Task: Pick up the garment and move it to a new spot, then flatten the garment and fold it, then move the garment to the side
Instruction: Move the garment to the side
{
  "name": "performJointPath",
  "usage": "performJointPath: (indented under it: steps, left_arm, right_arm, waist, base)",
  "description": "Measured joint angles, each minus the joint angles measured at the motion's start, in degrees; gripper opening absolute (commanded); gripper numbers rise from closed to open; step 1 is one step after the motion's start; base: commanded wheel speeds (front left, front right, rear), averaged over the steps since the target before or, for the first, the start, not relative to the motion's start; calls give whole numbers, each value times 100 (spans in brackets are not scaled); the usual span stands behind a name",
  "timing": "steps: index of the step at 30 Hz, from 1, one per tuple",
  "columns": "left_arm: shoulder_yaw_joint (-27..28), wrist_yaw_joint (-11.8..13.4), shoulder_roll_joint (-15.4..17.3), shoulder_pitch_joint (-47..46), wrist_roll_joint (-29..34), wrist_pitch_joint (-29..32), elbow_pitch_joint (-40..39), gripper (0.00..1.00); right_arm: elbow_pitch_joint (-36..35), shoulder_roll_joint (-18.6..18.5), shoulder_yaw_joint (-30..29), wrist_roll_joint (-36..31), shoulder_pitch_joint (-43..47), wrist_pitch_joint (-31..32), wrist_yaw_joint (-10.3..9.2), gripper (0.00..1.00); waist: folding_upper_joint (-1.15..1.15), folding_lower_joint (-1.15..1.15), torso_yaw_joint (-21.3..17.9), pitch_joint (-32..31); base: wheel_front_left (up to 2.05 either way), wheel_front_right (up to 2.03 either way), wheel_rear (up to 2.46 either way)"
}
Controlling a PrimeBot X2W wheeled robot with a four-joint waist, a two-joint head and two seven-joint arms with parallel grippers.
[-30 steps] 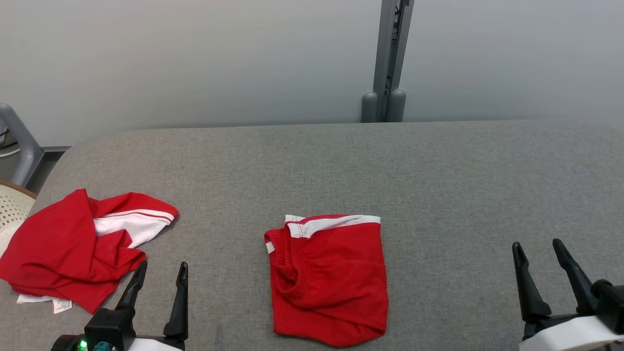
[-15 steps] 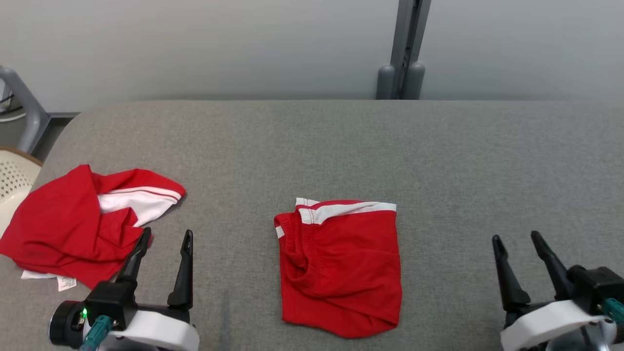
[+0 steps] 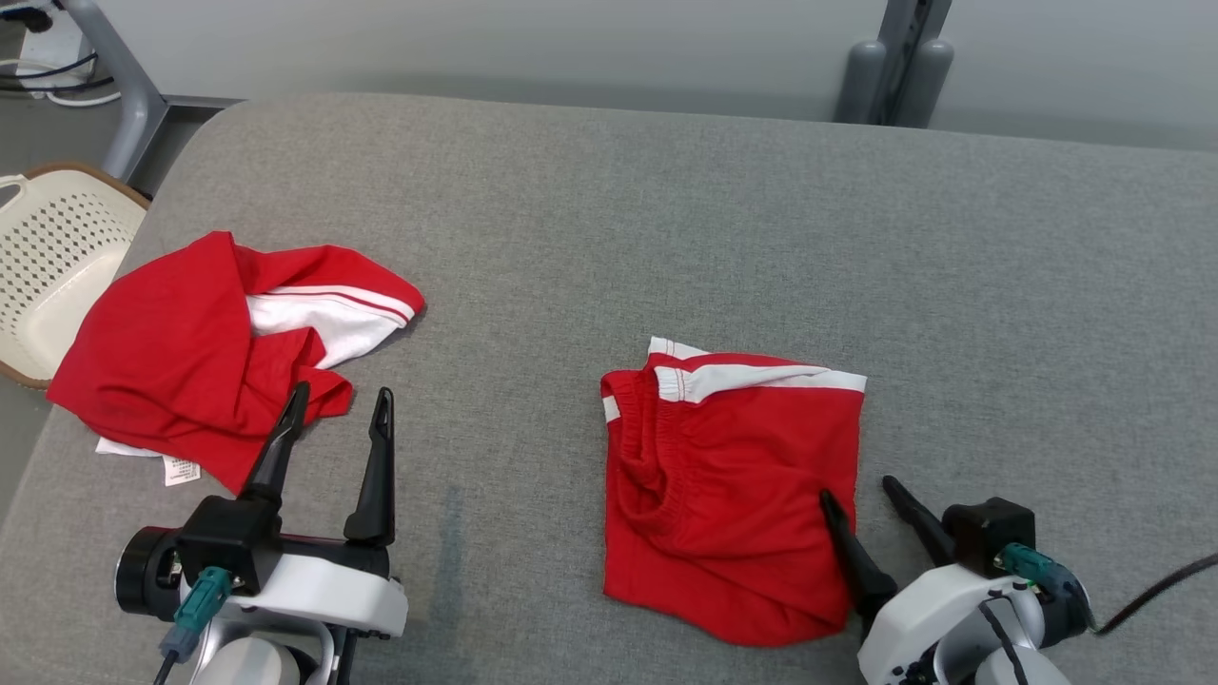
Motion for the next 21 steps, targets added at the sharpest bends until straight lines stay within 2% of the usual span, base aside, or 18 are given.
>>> performJointPath:
  steps: [3,4,5,6,7,14,21]
  left_arm:
    - [7,-14,-14,-54,1,-11,43,100]
    - [11,-16,-20,-84,1,-30,49,100]
    - [15,-18,-24,-103,1,-35,54,100]
    - [20,-18,-33,-108,2,-52,59,100]
    - [24,-18,-38,-109,3,-52,68,100]
    - [62,-18,-46,-113,48,-69,112,100]
    - [64,-22,74,-111,156,-75,20,100]
  right_arm:
    - [356,9,258,202,-181,19,0,100]
    - [430,5,322,270,-237,24,0,80]
    - [508,-1,376,341,-304,41,0,38]
    - [564,-14,417,407,-358,44,0,38]
    - [614,-35,460,463,-408,36,0,0]
    - [778,-221,719,635,-586,-140,10,0]
    - [854,-414,811,610,-670,-255,3,0]
  waist:
    - [0,0,53,60]
    - [0,0,63,72]
    - [0,0,69,82]
    - [0,0,70,91]
    - [0,0,66,100]
    - [0,0,-120,82]
    - [0,0,-599,15]
  base:
    - [0,0,0]
    - [0,0,0]
    - [0,0,0]
    - [0,0,0]
    - [0,0,0]
    - [0,0,0]
    - [0,0,0]
